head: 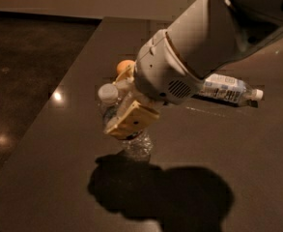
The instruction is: Knock water bottle over
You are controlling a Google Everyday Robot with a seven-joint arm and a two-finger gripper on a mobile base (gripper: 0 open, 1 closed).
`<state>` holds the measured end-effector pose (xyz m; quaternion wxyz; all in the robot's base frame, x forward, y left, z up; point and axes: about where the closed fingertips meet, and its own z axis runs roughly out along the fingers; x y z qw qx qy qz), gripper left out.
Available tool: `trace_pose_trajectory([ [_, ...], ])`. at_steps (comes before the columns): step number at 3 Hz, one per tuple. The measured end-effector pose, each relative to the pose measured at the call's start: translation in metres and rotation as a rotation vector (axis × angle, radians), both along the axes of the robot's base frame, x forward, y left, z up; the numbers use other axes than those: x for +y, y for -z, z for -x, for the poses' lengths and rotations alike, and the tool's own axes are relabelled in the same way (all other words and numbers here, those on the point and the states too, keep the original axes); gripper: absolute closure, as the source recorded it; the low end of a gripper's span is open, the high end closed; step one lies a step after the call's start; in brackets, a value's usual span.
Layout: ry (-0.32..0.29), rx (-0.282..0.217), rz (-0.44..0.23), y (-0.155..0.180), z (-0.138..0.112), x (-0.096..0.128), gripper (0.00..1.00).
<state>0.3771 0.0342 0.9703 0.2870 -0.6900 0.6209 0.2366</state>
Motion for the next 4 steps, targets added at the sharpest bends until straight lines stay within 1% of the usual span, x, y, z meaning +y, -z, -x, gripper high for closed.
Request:
trace_pose_trajectory([
  [1, 0.018, 0.002, 0.116, 0.018, -0.01, -0.032, 1.0],
  [2, 0.022, -0.001, 0.241, 0.04, -0.013, -0.062, 1.0],
  [3, 0.001, 0.013, 0.299, 0.06, -0.009, -0.067, 1.0],
  [4, -0.037, 0.01, 0.341, 0.074, -0.003, -0.06, 1.0],
])
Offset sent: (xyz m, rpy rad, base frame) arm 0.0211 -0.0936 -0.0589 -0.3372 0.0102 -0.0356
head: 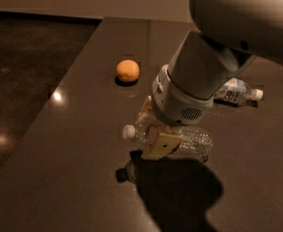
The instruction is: Knock water bottle over
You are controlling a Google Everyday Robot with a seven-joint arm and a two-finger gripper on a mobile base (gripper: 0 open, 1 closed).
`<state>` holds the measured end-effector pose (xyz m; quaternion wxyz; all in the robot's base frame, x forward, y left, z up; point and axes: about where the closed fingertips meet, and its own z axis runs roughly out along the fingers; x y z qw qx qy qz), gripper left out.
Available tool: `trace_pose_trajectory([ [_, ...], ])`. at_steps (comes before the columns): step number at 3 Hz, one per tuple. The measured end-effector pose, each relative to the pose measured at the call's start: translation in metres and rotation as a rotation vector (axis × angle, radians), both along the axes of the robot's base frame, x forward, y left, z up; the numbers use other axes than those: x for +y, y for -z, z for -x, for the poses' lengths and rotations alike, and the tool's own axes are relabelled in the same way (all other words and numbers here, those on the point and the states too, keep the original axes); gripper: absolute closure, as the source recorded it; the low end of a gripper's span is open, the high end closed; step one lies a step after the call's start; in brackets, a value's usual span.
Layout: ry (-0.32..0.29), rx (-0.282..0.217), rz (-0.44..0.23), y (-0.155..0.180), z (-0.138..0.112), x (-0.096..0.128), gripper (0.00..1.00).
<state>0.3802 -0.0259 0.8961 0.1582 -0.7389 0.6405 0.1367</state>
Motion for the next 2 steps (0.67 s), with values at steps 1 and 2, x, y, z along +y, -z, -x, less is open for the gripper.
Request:
trace_pose_trajectory([
  [1, -0.039, -0.017, 0.052, 0.013, 0.003, 0.009, 0.82],
  [2, -0.074, -0.038, 0.107, 0.026, 0.004, 0.016, 0.59],
])
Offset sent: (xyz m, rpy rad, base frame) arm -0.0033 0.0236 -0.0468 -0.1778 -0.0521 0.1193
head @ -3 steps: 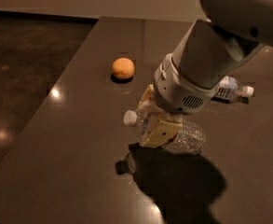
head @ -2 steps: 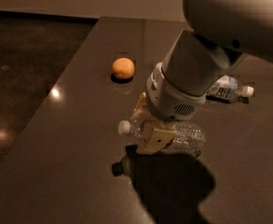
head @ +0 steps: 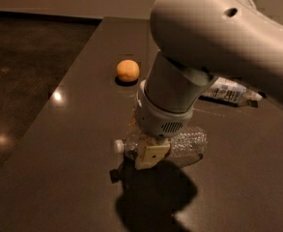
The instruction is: Knock water bottle over
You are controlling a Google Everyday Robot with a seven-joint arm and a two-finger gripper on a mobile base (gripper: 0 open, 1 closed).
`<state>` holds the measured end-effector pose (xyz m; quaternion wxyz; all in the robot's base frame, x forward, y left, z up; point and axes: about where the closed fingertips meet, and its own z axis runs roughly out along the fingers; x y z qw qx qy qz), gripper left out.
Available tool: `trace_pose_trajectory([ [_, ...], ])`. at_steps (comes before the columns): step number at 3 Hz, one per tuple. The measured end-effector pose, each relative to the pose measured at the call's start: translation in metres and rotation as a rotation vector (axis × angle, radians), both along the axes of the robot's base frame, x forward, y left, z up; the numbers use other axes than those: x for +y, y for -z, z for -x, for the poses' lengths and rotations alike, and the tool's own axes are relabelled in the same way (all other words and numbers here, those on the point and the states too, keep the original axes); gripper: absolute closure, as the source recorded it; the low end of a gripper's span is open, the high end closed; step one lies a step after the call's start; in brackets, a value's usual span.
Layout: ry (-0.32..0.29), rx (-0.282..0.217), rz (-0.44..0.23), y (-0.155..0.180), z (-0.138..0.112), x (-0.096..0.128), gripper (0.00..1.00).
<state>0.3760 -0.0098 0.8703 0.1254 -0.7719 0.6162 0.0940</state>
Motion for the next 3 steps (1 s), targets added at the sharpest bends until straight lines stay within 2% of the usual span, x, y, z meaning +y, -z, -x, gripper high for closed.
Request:
trace_pose_trajectory([
  [1, -0.01, -0.011, 0.029, 0.0117, -0.0008, 0.0021, 0.36],
  [2, -0.01, -0.015, 0.029, 0.0098, 0.0, 0.0023, 0.12],
  [3, -0.011, -0.02, 0.03, 0.0083, 0.0007, 0.0028, 0.0],
])
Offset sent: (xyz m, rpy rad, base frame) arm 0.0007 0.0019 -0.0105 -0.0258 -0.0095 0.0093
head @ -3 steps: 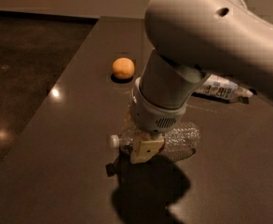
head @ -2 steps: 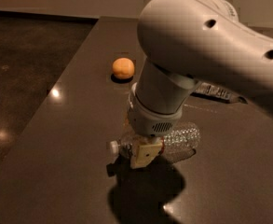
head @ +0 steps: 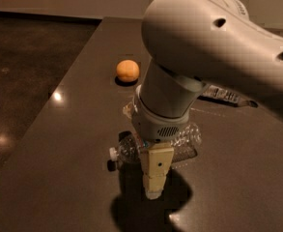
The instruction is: Knock water bottle over
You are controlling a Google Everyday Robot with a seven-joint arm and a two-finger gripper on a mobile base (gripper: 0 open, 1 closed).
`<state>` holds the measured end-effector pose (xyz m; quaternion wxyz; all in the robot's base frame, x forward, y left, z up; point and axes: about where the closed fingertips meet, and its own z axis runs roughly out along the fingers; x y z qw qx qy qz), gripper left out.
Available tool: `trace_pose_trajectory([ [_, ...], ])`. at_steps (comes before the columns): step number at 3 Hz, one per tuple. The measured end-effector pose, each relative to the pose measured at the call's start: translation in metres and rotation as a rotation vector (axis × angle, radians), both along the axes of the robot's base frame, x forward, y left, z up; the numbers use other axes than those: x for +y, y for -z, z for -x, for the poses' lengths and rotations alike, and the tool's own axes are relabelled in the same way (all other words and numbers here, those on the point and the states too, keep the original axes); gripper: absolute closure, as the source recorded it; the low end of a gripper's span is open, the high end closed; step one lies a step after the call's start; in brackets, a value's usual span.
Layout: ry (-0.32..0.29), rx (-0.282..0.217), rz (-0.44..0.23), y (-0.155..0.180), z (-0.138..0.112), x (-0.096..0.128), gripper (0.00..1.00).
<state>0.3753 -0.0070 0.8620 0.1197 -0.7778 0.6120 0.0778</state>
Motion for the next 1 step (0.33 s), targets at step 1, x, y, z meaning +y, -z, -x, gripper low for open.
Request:
trace_pose_trajectory([
  [1, 0.0, 0.0, 0.0, 0.0, 0.0, 0.0, 0.0],
])
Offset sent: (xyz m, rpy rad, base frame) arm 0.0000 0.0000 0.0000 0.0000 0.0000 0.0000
